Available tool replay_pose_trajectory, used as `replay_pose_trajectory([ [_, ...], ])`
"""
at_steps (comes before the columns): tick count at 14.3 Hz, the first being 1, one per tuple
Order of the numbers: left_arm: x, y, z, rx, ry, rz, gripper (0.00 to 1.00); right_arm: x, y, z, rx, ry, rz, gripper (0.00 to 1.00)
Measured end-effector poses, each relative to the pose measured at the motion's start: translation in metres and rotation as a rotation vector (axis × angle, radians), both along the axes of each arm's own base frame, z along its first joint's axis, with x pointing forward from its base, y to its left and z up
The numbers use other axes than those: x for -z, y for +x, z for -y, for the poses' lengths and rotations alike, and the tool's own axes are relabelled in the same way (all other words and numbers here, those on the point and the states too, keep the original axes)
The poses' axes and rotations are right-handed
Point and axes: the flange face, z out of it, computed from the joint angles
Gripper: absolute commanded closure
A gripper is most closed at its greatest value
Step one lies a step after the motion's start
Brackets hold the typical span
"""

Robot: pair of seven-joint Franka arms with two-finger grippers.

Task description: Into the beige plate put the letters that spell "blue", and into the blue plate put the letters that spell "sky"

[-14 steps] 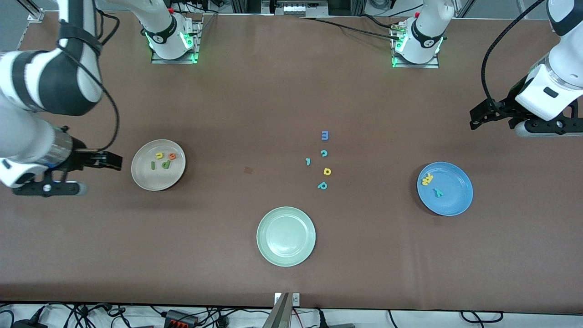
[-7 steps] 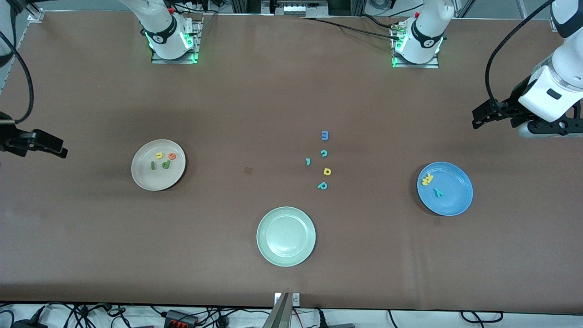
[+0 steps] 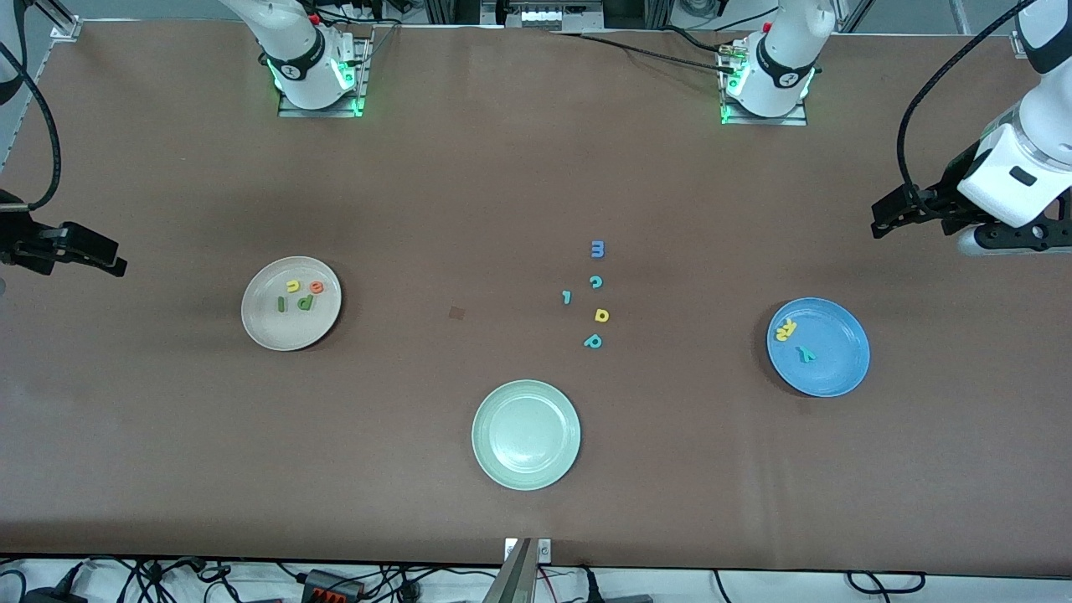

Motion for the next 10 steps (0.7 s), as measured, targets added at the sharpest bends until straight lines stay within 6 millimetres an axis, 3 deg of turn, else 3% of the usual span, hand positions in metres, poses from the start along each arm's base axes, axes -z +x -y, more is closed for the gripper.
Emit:
replay_pose_trajectory([
  [2,0.000,0.000,0.000,0.000,0.000,-0.001,0.00,0.005,-0.003,0.001,0.000,0.001,-0.012,0.00],
  [10,0.002,-0.001,-0.001,-0.001,0.001,-0.012,0.00,0.010,-0.056,0.002,-0.013,-0.034,-0.048,0.00],
])
